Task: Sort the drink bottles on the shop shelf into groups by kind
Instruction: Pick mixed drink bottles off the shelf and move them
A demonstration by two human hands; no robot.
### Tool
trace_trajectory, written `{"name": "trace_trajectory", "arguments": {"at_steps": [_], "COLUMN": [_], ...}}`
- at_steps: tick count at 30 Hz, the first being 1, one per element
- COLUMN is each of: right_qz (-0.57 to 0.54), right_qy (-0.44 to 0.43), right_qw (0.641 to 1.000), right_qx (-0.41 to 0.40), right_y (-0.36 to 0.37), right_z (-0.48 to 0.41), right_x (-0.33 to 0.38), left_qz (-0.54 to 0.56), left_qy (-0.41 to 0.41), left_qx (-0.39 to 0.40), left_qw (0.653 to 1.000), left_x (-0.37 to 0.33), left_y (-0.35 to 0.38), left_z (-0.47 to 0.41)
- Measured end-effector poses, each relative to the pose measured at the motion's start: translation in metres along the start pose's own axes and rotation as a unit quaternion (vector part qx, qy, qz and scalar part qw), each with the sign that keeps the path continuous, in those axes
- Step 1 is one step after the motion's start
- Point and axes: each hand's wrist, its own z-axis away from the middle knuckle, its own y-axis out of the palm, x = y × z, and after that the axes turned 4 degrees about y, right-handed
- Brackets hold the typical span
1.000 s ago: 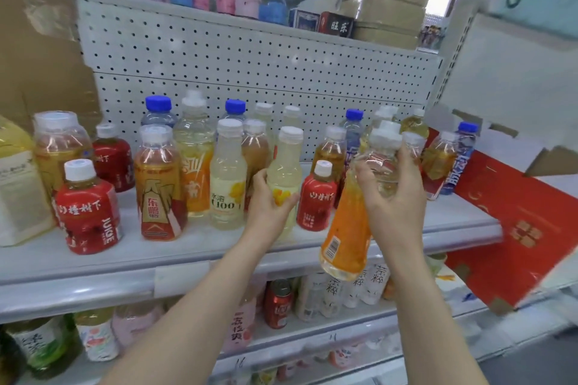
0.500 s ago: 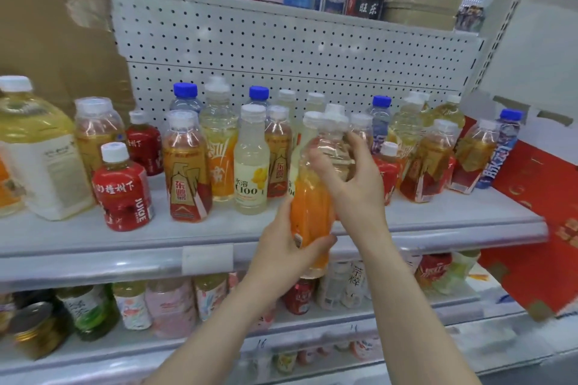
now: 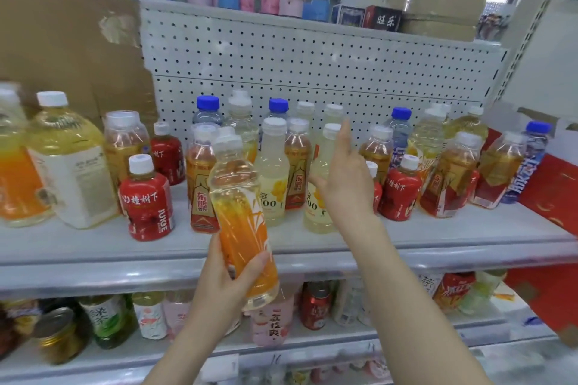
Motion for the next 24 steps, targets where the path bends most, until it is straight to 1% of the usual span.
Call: {"name": "trace_trajectory", "arguments": {"at_steps": [2,4,6,8,10,11,12,13,14,15,16,17,18,20,21,22,24], "right_qz": [0.002,-0.006,-0.017,-0.051,-0.111,-0.12,-0.1,-0.07,-0.047,-0.065,-0.108,-0.151,-0.183,-0.227,-0.245,-0.26,-0.261], "right_qy": [0.022,0.061,0.096,0.101,0.11,0.123,0.119,0.094,0.058,0.018,-0.011,-0.025,-0.015,0.04,0.055,0.06,0.052], "right_qw": [1.0,0.998,0.995,0.993,0.986,0.983,0.986,0.993,0.997,0.996,0.99,0.985,0.982,0.971,0.964,0.959,0.959], "right_qx": [0.009,-0.004,0.007,0.029,0.057,0.064,0.057,0.032,-0.014,-0.064,-0.09,-0.082,-0.043,0.055,0.086,0.099,0.093], "right_y": [0.006,0.014,0.023,0.034,0.038,0.039,0.04,0.04,0.039,0.038,0.037,0.04,0.043,0.048,0.049,0.048,0.046], "right_z": [-0.013,-0.029,-0.046,-0.06,-0.068,-0.071,-0.071,-0.069,-0.065,-0.059,-0.053,-0.05,-0.05,-0.055,-0.058,-0.059,-0.058], "right_x": [0.0,0.0,0.0,0.0,0.001,0.001,0.0,0.001,0.004,0.01,0.017,0.023,0.029,0.033,0.034,0.033,0.03], "left_qz": [0.005,0.011,0.004,0.001,-0.002,-0.005,-0.008,-0.01,-0.01,-0.009,-0.012,-0.017,-0.025,-0.035,-0.035,-0.033,-0.029], "left_qy": [-0.006,-0.014,-0.009,-0.009,-0.007,-0.006,-0.009,-0.016,-0.023,-0.03,-0.033,-0.029,-0.027,-0.024,-0.021,-0.017,-0.011], "left_qx": [0.003,0.006,0.007,0.007,0.011,0.008,0.005,0.004,0.001,0.0,-0.001,0.003,0.004,0.008,0.012,0.012,0.012], "left_qw": [1.0,1.0,1.0,1.0,1.0,1.0,1.0,1.0,1.0,1.0,0.999,0.999,0.999,0.999,0.999,0.999,0.999], "left_x": [0.001,0.001,0.001,0.001,0.0,0.002,0.002,0.002,0.001,0.001,0.0,0.002,0.003,0.005,0.005,0.005,0.004], "left_y": [-0.007,-0.011,-0.015,-0.019,-0.023,-0.024,-0.026,-0.027,-0.028,-0.029,-0.029,-0.03,-0.03,-0.031,-0.03,-0.03,-0.029], "left_z": [0.001,0.002,0.003,0.004,0.005,0.004,0.005,0.004,0.004,0.003,0.003,0.001,0.0,0.0,0.0,0.0,0.002]}}
